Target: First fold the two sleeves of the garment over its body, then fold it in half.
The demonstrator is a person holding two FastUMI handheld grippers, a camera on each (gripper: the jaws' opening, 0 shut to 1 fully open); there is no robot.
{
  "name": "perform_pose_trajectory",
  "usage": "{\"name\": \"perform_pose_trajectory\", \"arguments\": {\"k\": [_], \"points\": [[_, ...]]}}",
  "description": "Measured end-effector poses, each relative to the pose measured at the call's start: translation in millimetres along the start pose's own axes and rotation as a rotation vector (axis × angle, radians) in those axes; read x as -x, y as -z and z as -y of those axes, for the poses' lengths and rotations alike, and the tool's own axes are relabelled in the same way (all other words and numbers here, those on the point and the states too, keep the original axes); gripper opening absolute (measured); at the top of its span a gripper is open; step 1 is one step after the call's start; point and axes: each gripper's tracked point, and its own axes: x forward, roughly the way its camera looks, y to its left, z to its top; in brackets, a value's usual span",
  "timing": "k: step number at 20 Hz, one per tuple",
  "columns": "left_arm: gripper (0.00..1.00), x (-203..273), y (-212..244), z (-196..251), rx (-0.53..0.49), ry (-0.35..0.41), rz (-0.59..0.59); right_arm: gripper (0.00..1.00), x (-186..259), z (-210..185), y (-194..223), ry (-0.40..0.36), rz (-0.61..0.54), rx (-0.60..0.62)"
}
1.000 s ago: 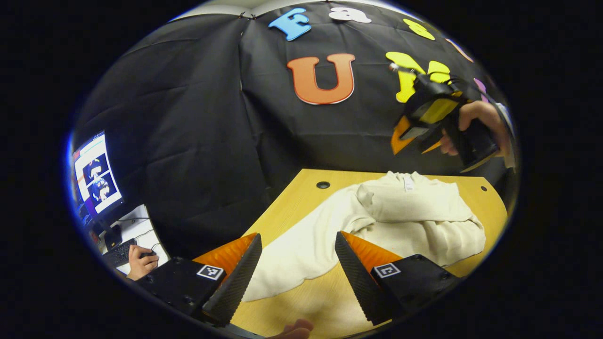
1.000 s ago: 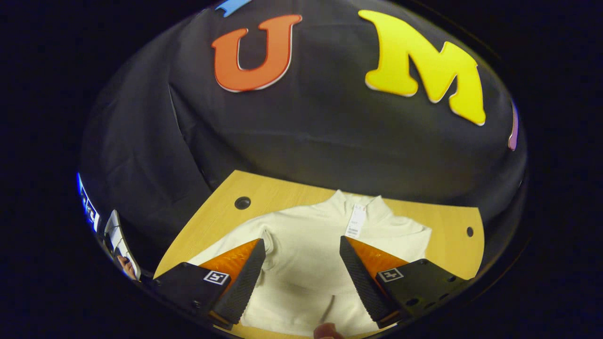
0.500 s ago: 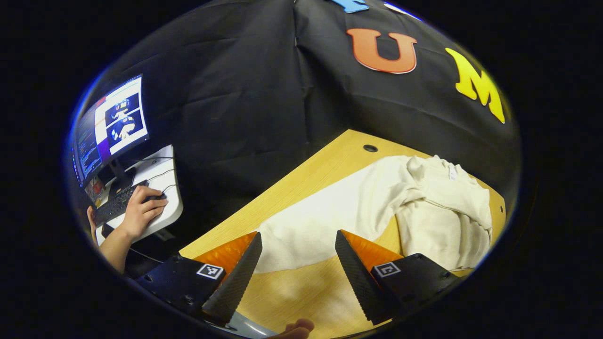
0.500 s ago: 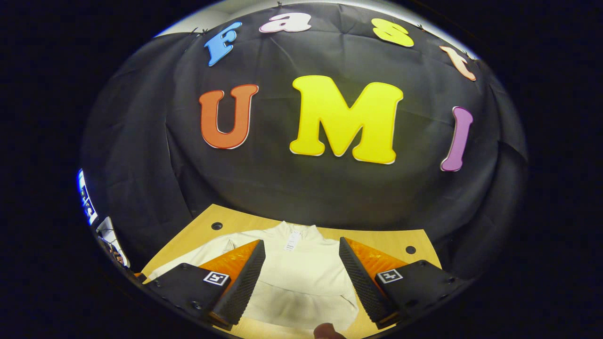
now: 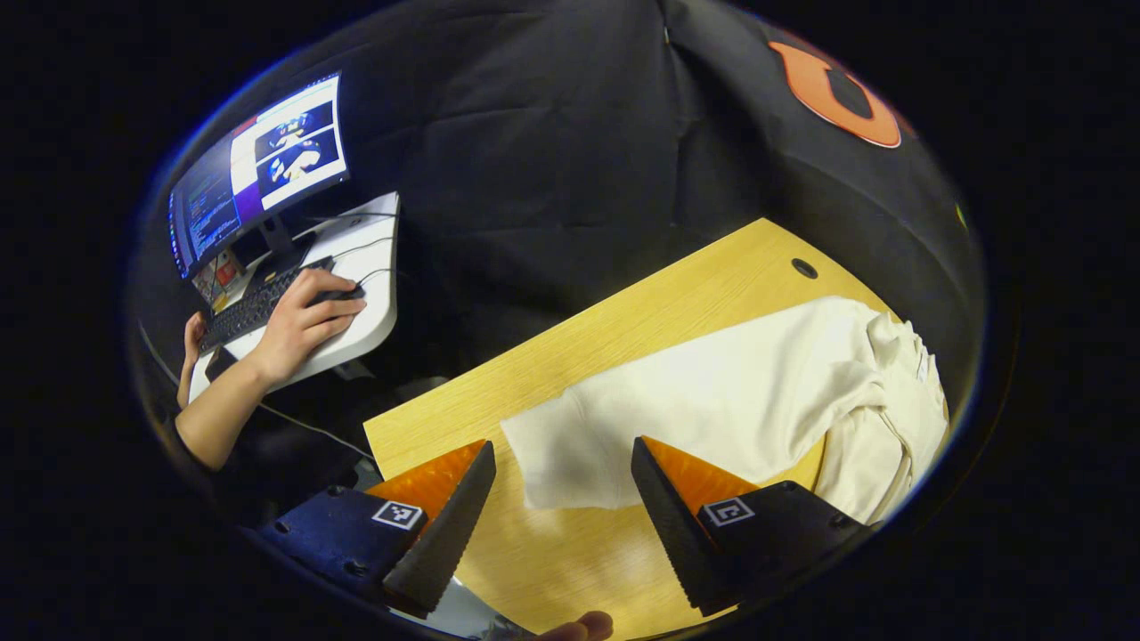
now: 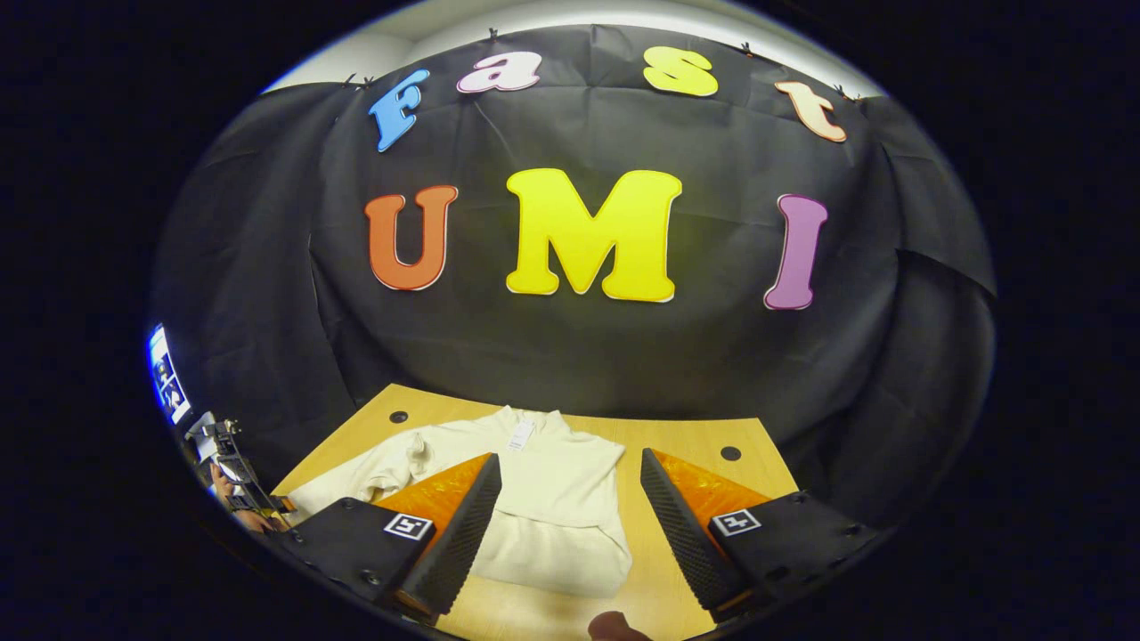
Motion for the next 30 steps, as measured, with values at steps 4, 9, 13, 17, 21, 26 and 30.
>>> {"name": "perform_pose_trajectory", "arguments": {"k": [4,9,13,17,21,26,30], "points": [[0.98,-15,13,2,0.107,-0.003,-0.137,0.95,23,21,9,0.019,0.001,-0.044],[0.90,-30,26,6,0.098,0.013,-0.269,0.97,50,21,-11,0.010,0.116,-0.048],[0.88,-32,27,6,0.115,0.001,-0.321,0.97,74,16,-32,0.025,0.251,-0.012],[0.89,-33,28,8,0.105,0.004,-0.374,0.95,84,5,-25,0.017,0.274,0.044],[0.88,-34,29,9,0.080,0.014,-0.462,0.97,88,16,-29,0.037,0.314,0.042],[0.82,-34,29,12,0.115,0.018,-0.505,0.95,84,32,-28,0.074,0.305,-0.007],[0.60,-33,30,24,0.079,0.080,-0.538,0.96,81,38,-27,0.087,0.295,-0.018]]}}
